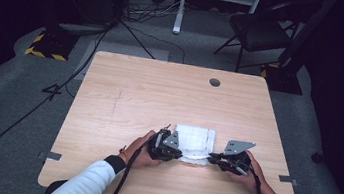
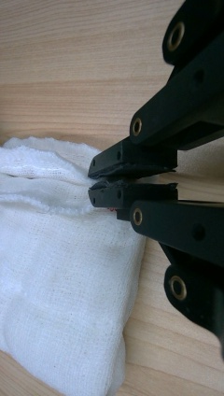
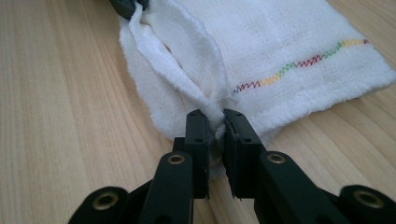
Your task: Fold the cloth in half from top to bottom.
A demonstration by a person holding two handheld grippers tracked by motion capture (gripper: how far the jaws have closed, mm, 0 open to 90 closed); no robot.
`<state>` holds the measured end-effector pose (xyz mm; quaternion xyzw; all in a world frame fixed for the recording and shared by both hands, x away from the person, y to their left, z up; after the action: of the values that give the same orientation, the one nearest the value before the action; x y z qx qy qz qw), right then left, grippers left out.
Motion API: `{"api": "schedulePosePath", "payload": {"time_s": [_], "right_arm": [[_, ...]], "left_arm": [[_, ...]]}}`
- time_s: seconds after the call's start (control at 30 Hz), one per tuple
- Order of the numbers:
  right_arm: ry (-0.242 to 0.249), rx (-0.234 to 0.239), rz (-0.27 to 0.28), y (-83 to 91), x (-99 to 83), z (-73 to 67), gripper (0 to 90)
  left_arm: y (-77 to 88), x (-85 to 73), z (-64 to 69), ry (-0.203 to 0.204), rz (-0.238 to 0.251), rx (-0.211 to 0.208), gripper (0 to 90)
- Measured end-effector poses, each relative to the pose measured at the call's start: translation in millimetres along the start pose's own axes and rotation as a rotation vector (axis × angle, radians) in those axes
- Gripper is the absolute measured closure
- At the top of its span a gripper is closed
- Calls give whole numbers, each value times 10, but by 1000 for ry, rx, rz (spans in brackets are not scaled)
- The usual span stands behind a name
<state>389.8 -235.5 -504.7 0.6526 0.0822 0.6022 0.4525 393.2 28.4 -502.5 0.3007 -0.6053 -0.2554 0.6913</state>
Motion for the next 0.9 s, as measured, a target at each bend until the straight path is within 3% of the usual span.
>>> {"api": "schedulePosePath", "payload": {"time_s": [0.03,0.1,0.2,0.3,0.4,0.57,0.9], "right_arm": [[3,0,2,-6,2,7,811],[5,-5,12,-26,9,27,813],[10,-13,20,-77,44,50,815],[7,-14,25,-134,89,74,815],[7,-23,23,-173,124,93,811],[26,-50,25,-138,126,54,788],[0,-62,89,29,205,37,664]], "left_arm": [[2,0,-7,-7,-1,0,845],[16,-11,-33,-25,-7,46,848],[61,-59,-137,28,21,22,850],[89,-75,-180,35,13,50,850],[98,-73,-174,41,6,60,844],[135,-65,-124,38,6,45,742],[293,-2,-74,33,36,83,674]]}}
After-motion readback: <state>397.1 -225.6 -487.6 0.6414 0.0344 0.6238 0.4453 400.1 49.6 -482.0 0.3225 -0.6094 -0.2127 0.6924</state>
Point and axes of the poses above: each handheld gripper's, and its own axes: y roughly backward along the jaws, x roughly out of its top, z roughly to its right, the point moved 2 cm from there along -y, roughly forward along the jaws, and after that the axes turned 8 degrees about -x, right-handed, at the moved point
